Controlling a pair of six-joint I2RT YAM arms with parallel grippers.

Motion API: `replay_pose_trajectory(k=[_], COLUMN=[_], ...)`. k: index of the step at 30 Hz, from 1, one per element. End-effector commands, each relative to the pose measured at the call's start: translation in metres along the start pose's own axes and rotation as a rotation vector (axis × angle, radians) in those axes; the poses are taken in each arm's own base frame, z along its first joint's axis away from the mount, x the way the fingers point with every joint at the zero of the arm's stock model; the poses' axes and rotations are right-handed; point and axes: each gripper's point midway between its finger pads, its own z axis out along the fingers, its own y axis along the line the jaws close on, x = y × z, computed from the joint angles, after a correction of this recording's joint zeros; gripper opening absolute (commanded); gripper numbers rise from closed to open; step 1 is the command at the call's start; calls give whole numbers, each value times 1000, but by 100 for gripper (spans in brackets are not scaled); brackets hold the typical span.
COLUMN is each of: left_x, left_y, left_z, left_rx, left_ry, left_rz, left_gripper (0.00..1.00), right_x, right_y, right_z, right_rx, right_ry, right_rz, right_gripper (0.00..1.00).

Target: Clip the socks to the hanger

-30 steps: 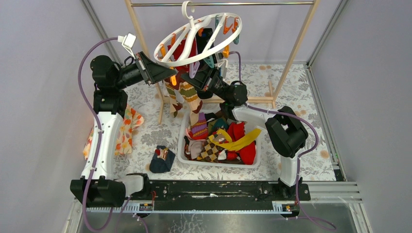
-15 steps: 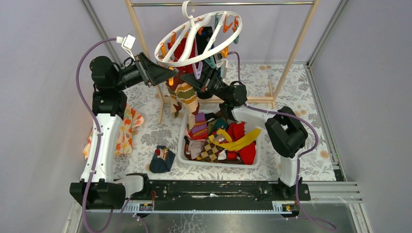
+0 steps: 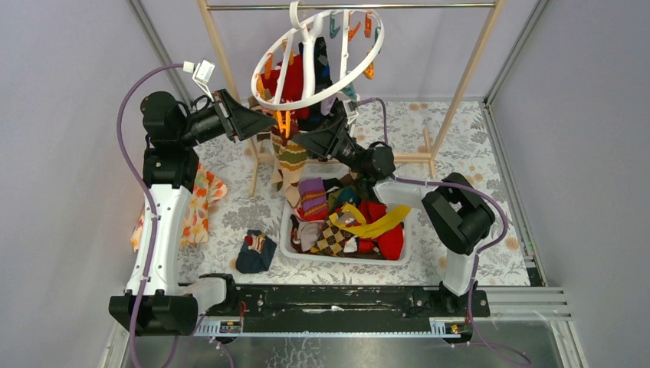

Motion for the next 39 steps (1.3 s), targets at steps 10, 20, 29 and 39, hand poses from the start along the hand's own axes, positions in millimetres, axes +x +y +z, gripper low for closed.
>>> replay_pose_trajectory(k=[10,20,29,39], left_x=[9,66,90,76], left_y=[-2,-5,21,39], left_z=[-3,5,14,21], left_rx=[1,36,-40,-157], left_ry=[9,122,145,77], left_rz=[27,39,73,85], left_gripper=[34,55,68,14], right_x=[-37,-8,2,2], right_y=[53,64,60,54], right_z=[-36,-1,0,-4], right_rx=[-54,-116,-39,43], right_ry=[-138,-34,-62,-41], right_rz=[-287,-246,-236,-246], right_gripper=[74,72,71,77])
